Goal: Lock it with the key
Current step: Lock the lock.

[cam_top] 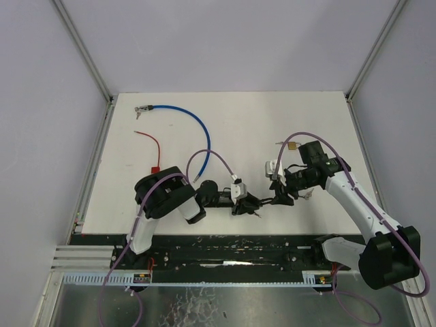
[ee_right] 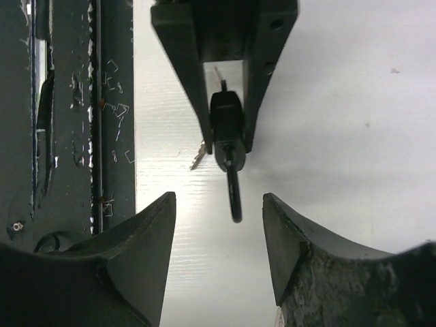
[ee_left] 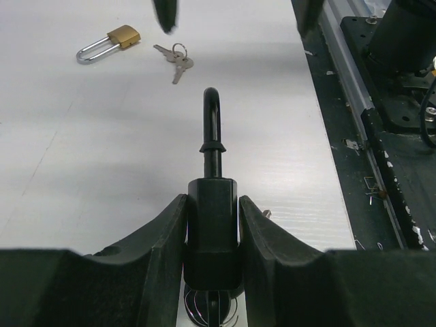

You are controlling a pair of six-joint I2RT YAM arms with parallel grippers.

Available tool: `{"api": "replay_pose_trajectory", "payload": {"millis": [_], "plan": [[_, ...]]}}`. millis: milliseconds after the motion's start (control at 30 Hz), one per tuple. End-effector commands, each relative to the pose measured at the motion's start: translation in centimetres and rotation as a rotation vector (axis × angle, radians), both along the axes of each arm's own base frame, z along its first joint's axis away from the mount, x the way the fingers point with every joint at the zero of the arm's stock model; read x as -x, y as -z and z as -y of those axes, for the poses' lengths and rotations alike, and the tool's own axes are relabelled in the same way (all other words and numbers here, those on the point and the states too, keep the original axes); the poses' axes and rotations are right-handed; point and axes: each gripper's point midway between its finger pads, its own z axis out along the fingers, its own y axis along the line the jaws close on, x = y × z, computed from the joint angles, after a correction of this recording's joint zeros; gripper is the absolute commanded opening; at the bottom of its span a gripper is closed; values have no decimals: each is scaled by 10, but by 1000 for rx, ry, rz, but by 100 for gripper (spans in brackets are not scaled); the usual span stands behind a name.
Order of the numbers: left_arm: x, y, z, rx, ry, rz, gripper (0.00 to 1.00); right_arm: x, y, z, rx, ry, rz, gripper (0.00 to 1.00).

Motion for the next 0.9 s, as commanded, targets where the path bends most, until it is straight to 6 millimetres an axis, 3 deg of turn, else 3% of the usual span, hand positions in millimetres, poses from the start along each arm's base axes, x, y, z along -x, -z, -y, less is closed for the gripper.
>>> {"api": "replay_pose_trajectory", "payload": {"millis": [0, 267, 567, 867], "plan": [[-10, -42, 0, 134, -39, 92, 0, 2, 6, -2, -39, -70, 68, 61], [-13, -54, -4, 156, -45, 88, 0, -5, 26, 2, -17, -85, 95, 63], [-13, -51, -4, 152, -45, 85, 0, -29, 57, 12, 73, 15, 108, 59], [-15, -48, -4, 146, -49, 82, 0, -32, 78, 11, 105, 23, 79, 53]]}}
